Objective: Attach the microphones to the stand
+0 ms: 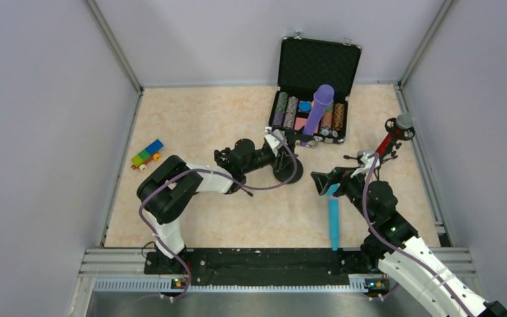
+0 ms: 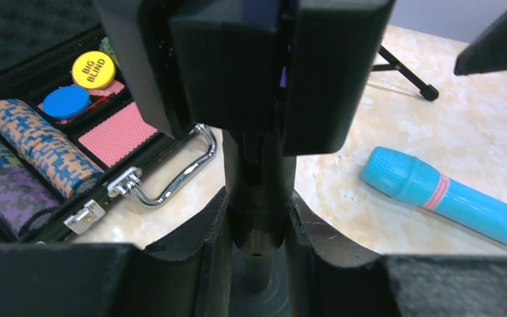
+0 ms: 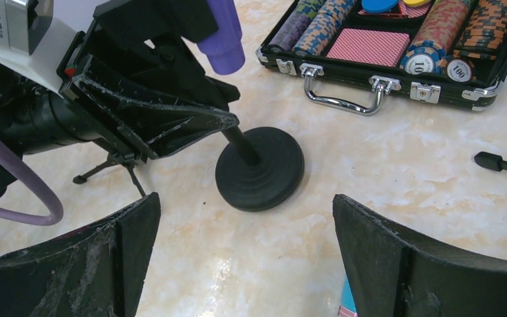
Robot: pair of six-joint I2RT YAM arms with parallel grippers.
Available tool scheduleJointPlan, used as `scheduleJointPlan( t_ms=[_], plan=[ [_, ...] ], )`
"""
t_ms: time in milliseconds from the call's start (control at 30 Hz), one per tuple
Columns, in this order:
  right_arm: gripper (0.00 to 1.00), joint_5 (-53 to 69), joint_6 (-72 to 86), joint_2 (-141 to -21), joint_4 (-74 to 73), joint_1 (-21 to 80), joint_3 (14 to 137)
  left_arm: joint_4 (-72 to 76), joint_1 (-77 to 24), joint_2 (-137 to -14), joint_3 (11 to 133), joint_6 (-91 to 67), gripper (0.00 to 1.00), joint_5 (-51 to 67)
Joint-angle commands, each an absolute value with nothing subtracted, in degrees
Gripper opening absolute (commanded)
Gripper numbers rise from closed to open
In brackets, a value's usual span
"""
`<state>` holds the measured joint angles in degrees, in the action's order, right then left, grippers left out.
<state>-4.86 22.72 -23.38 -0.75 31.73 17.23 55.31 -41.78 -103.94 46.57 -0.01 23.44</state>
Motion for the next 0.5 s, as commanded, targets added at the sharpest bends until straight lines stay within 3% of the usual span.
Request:
scheduleJointPlan(
  t_ms=[0,467],
  plan=[
    [0.99,-5.22,22.96,-23.01,1.03,32.34,16.63,63.74,-40.91,-104.10,51.43,0.29,0.00,21.99],
    [0.99,-5.49,22.56,-22.24,0.08,32.36,16.82,64.50,-38.93,-106.64,53.28,0.57,0.00,15.22]
  ],
)
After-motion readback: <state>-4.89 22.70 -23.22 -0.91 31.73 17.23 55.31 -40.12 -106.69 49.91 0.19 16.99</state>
